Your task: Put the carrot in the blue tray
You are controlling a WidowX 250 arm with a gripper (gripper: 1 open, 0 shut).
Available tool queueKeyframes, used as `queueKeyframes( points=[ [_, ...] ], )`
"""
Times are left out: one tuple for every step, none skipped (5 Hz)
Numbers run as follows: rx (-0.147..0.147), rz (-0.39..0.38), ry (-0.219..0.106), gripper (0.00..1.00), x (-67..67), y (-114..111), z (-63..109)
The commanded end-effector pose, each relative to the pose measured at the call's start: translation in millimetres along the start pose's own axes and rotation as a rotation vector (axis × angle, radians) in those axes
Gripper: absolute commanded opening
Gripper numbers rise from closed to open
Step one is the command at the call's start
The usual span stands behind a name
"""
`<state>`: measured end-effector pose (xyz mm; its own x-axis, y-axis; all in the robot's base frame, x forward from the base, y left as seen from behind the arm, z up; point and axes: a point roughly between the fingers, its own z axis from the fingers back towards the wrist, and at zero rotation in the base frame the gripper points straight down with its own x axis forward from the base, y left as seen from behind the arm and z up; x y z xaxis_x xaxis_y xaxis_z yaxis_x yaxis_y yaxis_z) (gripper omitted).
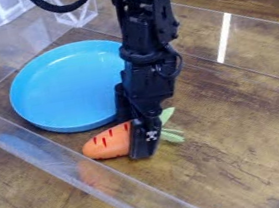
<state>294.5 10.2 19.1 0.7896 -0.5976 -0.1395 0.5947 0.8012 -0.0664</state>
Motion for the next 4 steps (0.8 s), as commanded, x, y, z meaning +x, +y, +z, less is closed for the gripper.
queueKeyframes(
  points=[
    [-0.013, 0.049, 0.009, 1.00, -10.4, 11.8, -1.9],
    [-0.020, 0.058, 0.016, 1.00, -11.5, 13.8, -2.2],
    [-0.027, 0.066, 0.024, 1.00, -12.6, 15.7, -2.0],
    [-0.033, 0.073, 0.033, 1.00, -13.8, 17.6, -2.3]
  ],
)
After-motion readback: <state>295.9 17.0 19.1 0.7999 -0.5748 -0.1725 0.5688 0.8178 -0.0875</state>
